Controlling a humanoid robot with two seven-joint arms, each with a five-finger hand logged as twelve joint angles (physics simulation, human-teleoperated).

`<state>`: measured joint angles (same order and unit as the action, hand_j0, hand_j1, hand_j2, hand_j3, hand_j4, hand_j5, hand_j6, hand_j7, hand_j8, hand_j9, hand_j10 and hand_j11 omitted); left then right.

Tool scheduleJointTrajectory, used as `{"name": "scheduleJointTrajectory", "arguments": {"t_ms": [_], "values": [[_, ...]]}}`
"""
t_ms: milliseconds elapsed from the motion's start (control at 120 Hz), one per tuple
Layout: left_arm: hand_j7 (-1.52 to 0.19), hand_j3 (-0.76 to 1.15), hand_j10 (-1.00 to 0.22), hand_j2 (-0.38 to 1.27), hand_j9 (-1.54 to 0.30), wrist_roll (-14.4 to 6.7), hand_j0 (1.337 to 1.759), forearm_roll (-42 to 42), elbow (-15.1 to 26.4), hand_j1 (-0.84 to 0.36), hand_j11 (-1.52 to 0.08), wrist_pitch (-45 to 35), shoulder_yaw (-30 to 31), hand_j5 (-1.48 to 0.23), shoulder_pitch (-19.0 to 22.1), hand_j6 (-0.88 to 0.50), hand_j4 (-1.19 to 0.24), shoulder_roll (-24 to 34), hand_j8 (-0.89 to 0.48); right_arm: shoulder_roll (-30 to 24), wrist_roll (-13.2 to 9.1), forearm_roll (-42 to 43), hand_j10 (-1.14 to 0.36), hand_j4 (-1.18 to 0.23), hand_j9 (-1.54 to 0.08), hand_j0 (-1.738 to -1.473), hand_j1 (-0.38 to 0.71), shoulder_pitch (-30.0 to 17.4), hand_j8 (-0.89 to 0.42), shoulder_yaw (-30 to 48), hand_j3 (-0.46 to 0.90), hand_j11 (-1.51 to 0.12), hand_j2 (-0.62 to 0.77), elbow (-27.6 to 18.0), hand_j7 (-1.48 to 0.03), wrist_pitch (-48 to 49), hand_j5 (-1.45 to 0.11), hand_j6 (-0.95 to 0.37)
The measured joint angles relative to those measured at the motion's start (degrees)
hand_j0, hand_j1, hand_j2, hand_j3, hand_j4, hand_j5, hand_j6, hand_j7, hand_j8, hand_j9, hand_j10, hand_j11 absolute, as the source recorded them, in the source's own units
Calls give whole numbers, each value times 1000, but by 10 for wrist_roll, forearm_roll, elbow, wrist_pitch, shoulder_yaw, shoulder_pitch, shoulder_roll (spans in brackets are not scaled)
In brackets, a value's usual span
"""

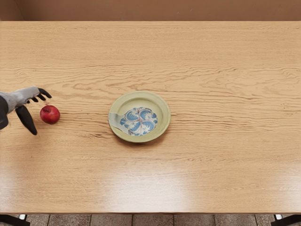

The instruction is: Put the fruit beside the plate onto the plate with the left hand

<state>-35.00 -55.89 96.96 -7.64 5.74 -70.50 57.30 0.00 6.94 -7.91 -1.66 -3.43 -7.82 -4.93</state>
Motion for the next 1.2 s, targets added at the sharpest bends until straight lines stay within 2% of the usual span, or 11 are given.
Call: {"name": "scheduleJointTrajectory", "arguments": {"t_ms": [375,825,1200], "values": [[-320,0,-252,54,-320,0,1658,-6,-32,58,-319,-64,2,-321,-6,-254,-253,-30,-254,0,0,0,-35,-35,-45,-1658,-308,0,-35,1,0,-45,-7,0,-45,0,-45,-35],[-319,0,-250,53,-319,0,1658,53,-49,59,-319,-66,3,-319,2,-252,-251,-70,-252,0,0,0,-35,-35,-45,-1658,-308,0,-35,1,0,-45,-7,1,-45,0,-45,-35],[-325,0,-254,54,-324,0,1658,59,-71,53,-324,-65,4,-325,19,-256,-255,-92,-256,0,0,0,-35,-35,-45,-1658,-308,0,-35,0,0,-45,-7,1,-45,0,-45,-35]]}}
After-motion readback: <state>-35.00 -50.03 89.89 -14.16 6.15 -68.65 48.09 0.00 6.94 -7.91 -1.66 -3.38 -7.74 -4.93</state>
